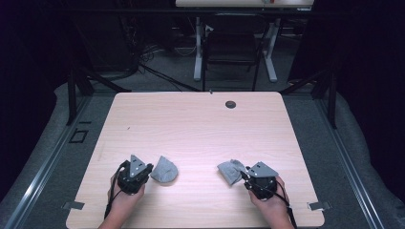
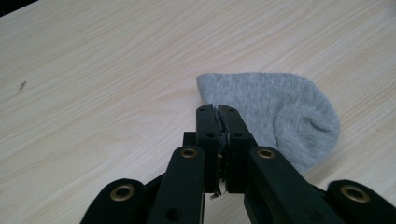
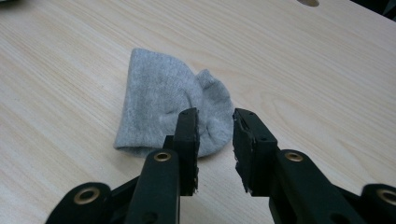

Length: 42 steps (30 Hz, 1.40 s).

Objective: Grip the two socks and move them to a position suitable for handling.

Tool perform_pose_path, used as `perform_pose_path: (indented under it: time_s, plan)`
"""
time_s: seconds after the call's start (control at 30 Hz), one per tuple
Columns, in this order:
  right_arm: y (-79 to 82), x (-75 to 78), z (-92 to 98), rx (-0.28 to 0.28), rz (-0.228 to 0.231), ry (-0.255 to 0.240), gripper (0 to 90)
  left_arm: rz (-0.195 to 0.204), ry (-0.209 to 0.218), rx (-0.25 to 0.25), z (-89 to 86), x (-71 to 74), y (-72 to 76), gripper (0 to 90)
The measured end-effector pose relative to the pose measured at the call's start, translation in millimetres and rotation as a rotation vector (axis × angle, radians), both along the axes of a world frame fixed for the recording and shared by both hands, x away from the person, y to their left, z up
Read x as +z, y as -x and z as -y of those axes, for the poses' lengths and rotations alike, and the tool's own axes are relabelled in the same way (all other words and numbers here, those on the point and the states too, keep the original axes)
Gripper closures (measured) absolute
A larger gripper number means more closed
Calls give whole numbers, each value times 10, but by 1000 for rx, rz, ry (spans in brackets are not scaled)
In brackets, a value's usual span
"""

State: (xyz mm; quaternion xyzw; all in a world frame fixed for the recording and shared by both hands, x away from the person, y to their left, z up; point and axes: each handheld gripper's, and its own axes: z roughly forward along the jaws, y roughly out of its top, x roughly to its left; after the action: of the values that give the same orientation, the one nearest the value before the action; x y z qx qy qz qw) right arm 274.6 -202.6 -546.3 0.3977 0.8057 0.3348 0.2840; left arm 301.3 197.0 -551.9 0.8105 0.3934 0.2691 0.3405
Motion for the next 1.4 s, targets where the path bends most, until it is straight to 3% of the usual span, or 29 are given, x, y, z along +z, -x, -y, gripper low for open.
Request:
perform_pose_path:
  time_s: [0.27, 0.57, 0.77, 0.9, 1.0, 1.17, 1.4]
  plan:
    - [-30, -44, 71, -23, -30, -38, 702, -57, -32, -18, 88, -163, -95, 899]
    - [-40, -46, 76, -11, -43, -56, 691, -95, -29, -45, 120, -251, -33, 896]
    - [-33, -40, 95, -15, -43, -69, 682, -115, -29, -77, 164, -232, 48, 896]
    - [-31, -32, 104, -10, -44, -78, 675, -67, -9, -99, 206, -124, 89, 894]
    - [-31, -31, 102, -8, -36, -91, 678, -55, 2, -95, 202, -103, 45, 894]
    - [-37, -38, 85, -3, -41, -81, 679, -60, -6, -90, 222, -156, -45, 891]
    - [-43, -51, 63, 4, -41, -79, 678, -68, -31, -93, 254, -225, -53, 890]
